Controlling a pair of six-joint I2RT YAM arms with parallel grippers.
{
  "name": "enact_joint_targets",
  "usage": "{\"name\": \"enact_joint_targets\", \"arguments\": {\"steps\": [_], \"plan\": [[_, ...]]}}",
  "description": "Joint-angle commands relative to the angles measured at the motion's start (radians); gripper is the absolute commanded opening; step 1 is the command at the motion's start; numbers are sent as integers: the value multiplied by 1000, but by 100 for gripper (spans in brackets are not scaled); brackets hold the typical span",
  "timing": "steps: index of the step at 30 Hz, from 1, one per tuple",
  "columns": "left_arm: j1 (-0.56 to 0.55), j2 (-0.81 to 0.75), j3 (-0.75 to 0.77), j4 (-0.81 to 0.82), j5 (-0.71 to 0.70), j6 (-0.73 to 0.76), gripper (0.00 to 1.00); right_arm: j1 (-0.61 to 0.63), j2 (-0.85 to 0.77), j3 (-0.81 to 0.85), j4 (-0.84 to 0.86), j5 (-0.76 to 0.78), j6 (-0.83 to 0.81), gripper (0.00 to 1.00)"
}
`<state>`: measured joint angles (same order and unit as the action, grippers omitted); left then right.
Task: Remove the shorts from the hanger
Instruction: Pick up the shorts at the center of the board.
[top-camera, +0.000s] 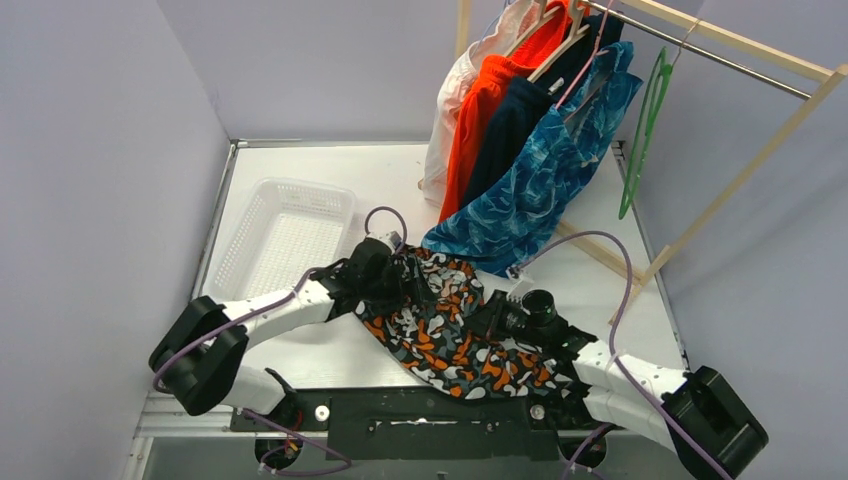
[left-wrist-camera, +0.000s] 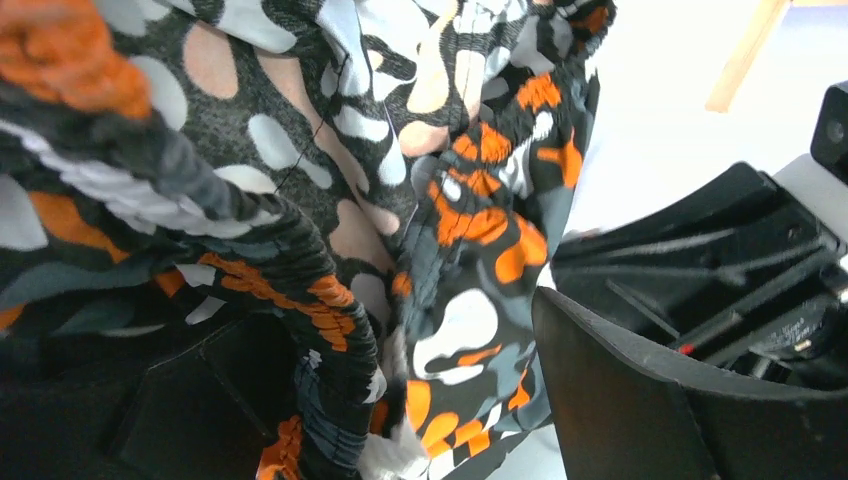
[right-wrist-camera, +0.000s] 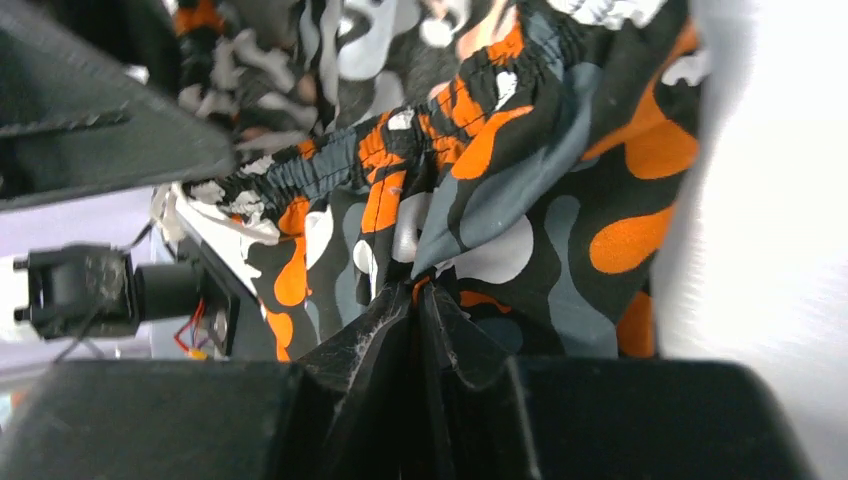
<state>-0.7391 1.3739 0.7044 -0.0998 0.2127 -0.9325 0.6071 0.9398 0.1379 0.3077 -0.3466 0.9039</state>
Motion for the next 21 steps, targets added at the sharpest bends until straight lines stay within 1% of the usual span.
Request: {"name": "enact_joint_targets", "arguments": {"steps": [1, 6, 8, 12, 15, 17, 19, 20, 21], "plan": [[-14, 82, 72, 116, 48, -6, 85, 67, 100, 18, 210, -71, -14, 11], [-21, 166, 75, 145, 45, -8, 85, 135, 254, 43, 320, -64, 6, 12], [-36, 185, 96, 126, 31, 11, 86, 170, 308, 56, 353, -68, 3, 12], [-77, 202, 145, 73, -26, 61, 88, 230, 428, 54, 487, -102, 20, 12], [-82, 214, 144, 71, -47, 70, 88, 256, 485, 30, 595, -102, 46, 12], [-84, 228, 141, 60, -63, 89, 78, 261, 497, 25, 616, -104, 67, 15], [-83, 245, 134, 40, -74, 118, 64, 268, 477, 25, 588, -77, 79, 20], [-83, 255, 133, 28, -75, 147, 57, 270, 451, 27, 549, -44, 81, 23], [-83, 264, 141, 2, -75, 189, 49, 272, 413, 33, 471, 2, 88, 24]]}}
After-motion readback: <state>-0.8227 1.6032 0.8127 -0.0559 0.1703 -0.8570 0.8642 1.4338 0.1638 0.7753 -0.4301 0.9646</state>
